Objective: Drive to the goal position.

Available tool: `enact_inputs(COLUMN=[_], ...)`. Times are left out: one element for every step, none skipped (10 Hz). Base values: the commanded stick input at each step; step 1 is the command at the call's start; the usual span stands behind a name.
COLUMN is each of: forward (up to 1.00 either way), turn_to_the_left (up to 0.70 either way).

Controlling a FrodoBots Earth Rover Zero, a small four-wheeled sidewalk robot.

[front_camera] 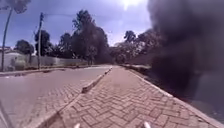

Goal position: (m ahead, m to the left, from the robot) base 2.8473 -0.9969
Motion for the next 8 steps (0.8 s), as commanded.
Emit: enact_inputs(forward=[0.7, 0.7, 0.7, 0.7, 0.7, 0.7, 0.7, 0.7], turn_to_the_left=[0.0, 0.0, 0.0, 0.0, 0.0, 0.0, -0.08, -0.24])
